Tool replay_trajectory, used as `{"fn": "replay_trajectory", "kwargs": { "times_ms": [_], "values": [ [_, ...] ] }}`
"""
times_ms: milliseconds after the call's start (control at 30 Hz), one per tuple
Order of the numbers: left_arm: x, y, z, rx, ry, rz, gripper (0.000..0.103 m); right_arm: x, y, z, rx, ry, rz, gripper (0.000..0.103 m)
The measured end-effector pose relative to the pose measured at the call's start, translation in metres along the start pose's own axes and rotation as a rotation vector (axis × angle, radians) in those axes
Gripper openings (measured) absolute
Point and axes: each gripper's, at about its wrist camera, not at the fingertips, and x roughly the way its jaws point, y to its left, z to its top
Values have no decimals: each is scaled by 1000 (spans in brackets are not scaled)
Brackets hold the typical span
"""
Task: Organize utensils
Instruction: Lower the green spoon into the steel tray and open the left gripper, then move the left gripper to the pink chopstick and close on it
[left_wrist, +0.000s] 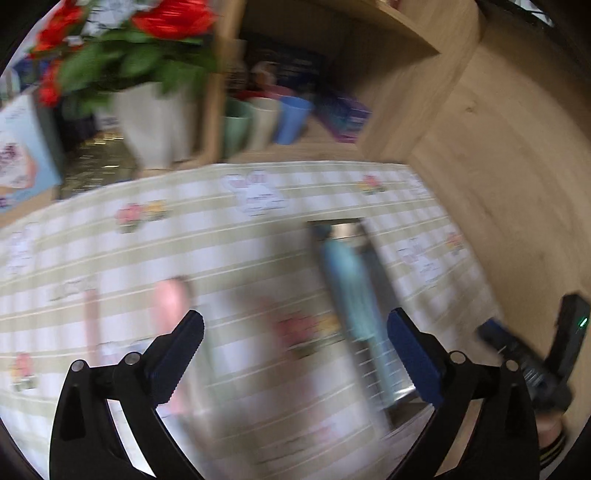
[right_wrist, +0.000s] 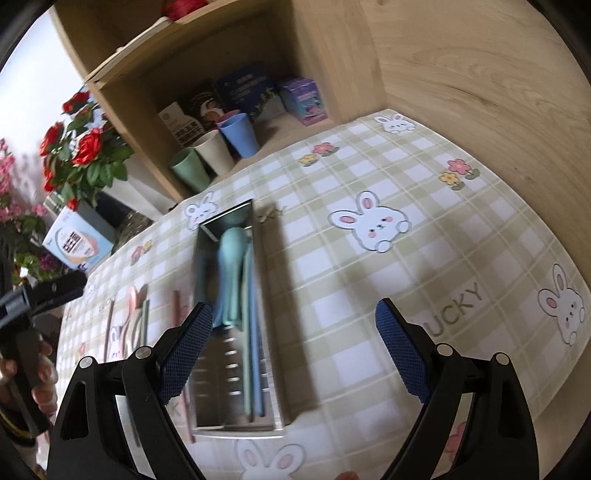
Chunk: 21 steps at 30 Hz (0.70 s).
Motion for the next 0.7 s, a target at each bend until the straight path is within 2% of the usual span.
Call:
{"fn": "replay_trajectory", "kwargs": {
  "times_ms": [133, 367, 467, 567, 700],
  "values": [
    [-29, 50, -21, -7, -30, 82, 97, 5, 18, -8, 13, 9, 2, 87],
    [-49, 115, -55, -58, -48, 144, 96, 22, 59, -17, -59, 70, 18, 87],
    [-47, 134, -65, -76, -50, 144, 79, 26, 76, -21, -119, 76, -48, 87],
    [-33, 151, -75, -101, -28, 132, 66, 28, 84, -23, -132, 91, -56, 87],
    [-8, 162, -83, -106, -2, 138, 65, 30, 89, -24, -141, 109, -64, 87]
  ]
}}
